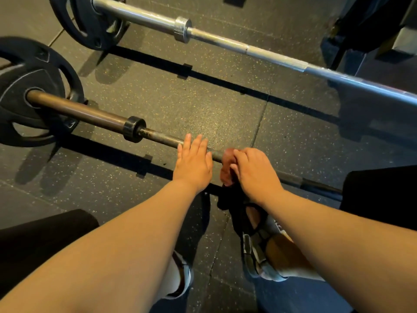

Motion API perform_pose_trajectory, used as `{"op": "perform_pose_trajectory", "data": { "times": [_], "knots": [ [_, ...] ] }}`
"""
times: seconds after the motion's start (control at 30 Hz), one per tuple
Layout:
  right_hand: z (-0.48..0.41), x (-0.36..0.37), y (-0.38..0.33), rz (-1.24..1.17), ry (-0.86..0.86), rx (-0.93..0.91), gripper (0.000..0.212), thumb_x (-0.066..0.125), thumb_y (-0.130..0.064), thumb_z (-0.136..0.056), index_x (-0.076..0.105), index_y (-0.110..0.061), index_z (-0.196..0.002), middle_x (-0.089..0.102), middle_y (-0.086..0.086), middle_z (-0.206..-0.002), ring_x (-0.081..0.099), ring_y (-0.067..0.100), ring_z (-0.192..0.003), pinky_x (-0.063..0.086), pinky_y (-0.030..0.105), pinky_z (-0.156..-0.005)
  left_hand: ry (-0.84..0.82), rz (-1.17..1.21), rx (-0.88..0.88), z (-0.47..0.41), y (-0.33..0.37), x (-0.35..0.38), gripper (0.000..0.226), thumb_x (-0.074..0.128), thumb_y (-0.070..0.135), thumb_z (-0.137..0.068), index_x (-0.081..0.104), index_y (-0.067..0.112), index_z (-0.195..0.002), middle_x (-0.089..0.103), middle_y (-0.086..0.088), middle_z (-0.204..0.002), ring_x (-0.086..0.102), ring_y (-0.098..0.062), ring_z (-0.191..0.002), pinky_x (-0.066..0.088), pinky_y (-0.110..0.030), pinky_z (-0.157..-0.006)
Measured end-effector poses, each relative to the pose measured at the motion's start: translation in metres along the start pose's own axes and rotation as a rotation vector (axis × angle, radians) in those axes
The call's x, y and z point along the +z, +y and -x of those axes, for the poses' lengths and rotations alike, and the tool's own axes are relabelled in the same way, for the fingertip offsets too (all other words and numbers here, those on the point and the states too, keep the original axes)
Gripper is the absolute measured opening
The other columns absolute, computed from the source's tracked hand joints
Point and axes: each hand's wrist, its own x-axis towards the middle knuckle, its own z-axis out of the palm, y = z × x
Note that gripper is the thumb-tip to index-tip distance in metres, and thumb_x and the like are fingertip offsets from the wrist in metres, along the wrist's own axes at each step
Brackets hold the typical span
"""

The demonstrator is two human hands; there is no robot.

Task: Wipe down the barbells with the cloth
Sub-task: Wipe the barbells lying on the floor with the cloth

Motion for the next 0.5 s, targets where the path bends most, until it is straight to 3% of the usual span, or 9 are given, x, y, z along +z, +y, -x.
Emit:
{"op": "perform_pose_trajectory", "data": {
  "times": [0.1,0.23,0.3,0.4,0.5],
  "knots": [
    [0.019,0.004,-0.001,-0.054,0.119,0.14,0.038,0.056,-0.021,-0.096,0.06,0.006,-0.122,0.058,0.025,-0.121,0.055,0.046,-0.112,0.042,0.058,-0.107,-0.024,-0.02,0.002,-0.003,0.004,-0.003,0.055,0.018,0.032,-0.111,0.011,0.014,-0.163,-0.003,-0.002,-0.171,-0.02,-0.027,-0.155,-0.013,-0.044,-0.125],
    [0.004,0.013,-0.047,-0.004,0.019,0.315,0.054,0.066,-0.028,-0.087,0.056,0.002,-0.132,0.054,0.025,-0.135,0.047,0.049,-0.13,0.02,0.062,-0.116,-0.046,-0.065,0.026,-0.003,0.017,0.002,0.056,0.018,0.033,-0.111,0.008,0.015,-0.163,-0.007,-0.001,-0.171,-0.022,-0.028,-0.154,-0.013,-0.044,-0.124],
    [0.0,0.009,-0.041,0.015,-0.013,0.251,0.058,0.06,-0.038,-0.087,0.054,-0.007,-0.135,0.055,0.02,-0.132,0.05,0.045,-0.125,0.028,0.063,-0.113,-0.06,-0.077,0.061,-0.001,0.023,0.005,0.056,0.019,0.033,-0.111,0.006,0.016,-0.163,-0.008,0.0,-0.171,-0.022,-0.026,-0.154,-0.013,-0.043,-0.123],
    [0.01,-0.006,-0.005,0.035,-0.101,0.143,0.057,0.037,-0.046,-0.095,0.054,-0.013,-0.137,0.059,0.011,-0.119,0.058,0.035,-0.103,0.048,0.049,-0.094,-0.062,-0.106,0.092,0.003,0.026,0.009,0.057,0.019,0.034,-0.11,0.005,0.017,-0.163,-0.008,0.001,-0.171,-0.021,-0.026,-0.155,-0.012,-0.044,-0.123],
    [0.012,-0.02,0.008,0.063,-0.188,0.201,0.047,0.034,-0.048,-0.103,0.059,-0.013,-0.124,0.06,0.011,-0.11,0.058,0.035,-0.098,0.046,0.045,-0.085,-0.053,-0.151,0.098,0.002,0.028,0.013,0.057,0.019,0.035,-0.11,0.004,0.017,-0.163,-0.009,0.001,-0.171,-0.021,-0.026,-0.155,-0.013,-0.044,-0.123]
  ]
}}
